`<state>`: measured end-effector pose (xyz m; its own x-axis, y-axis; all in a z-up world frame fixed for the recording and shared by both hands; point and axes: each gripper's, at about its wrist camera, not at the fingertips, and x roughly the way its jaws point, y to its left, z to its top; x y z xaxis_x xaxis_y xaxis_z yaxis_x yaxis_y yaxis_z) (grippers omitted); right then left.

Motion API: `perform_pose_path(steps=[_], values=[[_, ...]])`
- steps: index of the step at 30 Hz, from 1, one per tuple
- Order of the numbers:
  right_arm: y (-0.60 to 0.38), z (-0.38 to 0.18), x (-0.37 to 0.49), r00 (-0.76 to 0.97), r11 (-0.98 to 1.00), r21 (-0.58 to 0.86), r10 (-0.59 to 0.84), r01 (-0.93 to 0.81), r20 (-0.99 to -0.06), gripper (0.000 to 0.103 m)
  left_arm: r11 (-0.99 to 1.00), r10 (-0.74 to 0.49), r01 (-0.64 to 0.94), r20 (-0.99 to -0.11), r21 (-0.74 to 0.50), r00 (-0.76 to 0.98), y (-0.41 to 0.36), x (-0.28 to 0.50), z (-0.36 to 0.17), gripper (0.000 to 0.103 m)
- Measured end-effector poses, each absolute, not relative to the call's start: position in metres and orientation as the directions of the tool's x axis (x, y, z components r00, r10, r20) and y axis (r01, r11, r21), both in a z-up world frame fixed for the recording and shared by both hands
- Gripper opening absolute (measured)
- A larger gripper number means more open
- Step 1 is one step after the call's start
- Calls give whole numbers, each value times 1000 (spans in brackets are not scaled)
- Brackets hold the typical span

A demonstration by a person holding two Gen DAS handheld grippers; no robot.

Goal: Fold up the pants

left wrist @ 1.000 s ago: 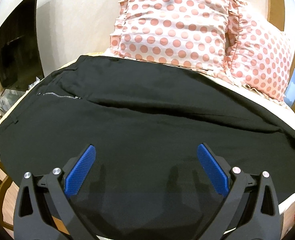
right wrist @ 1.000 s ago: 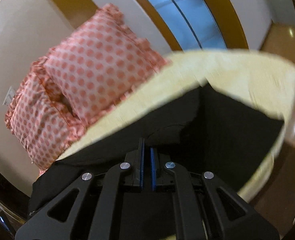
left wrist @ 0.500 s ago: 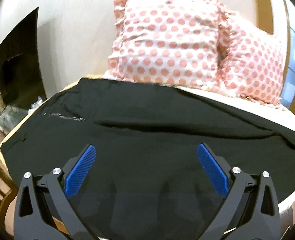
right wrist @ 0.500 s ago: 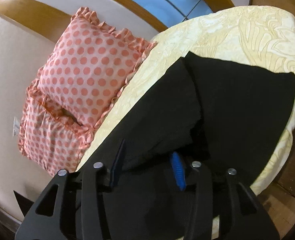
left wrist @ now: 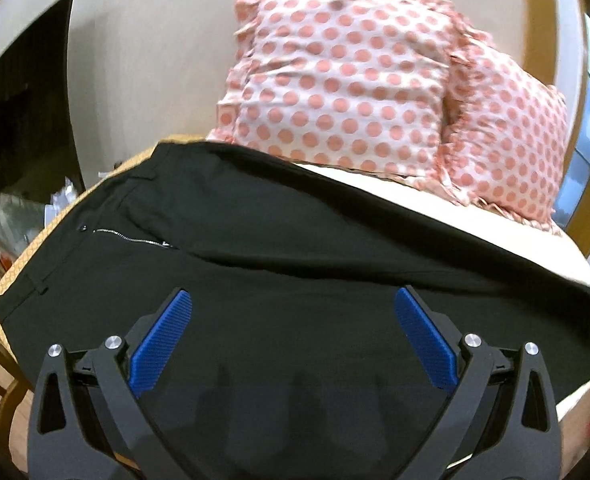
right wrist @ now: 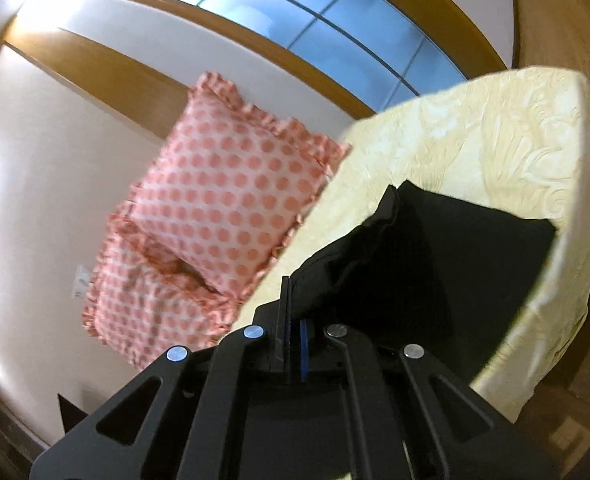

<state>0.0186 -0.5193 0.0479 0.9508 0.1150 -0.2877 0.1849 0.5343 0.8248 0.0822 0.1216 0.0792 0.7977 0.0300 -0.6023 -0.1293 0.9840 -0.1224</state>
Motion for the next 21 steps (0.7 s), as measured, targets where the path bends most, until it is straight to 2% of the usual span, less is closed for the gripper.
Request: perform_pose_path(steps=[4,7,13,18,21], values=[[-520,30,12,928,534,811,118,240,-353,3,980,51,-154,-596,-123,802,146,112,99,101],[-523,11,19,904,521,801,119,295,-411,3,975,10,-144,-610,-171,792,167,155,114,101],[-529,0,26,889,518,795,130,317,-439,3,953,5,-231,-751,-197,660,198,275,98,100],[-532,2,30,883,537,780,129,321,-452,3,946,84,-308,-844,-98,529,212,359,68,84],[-532,4,33,879,548,771,126,325,-460,3,924,97,-371,-879,-95,467,225,386,51,76]])
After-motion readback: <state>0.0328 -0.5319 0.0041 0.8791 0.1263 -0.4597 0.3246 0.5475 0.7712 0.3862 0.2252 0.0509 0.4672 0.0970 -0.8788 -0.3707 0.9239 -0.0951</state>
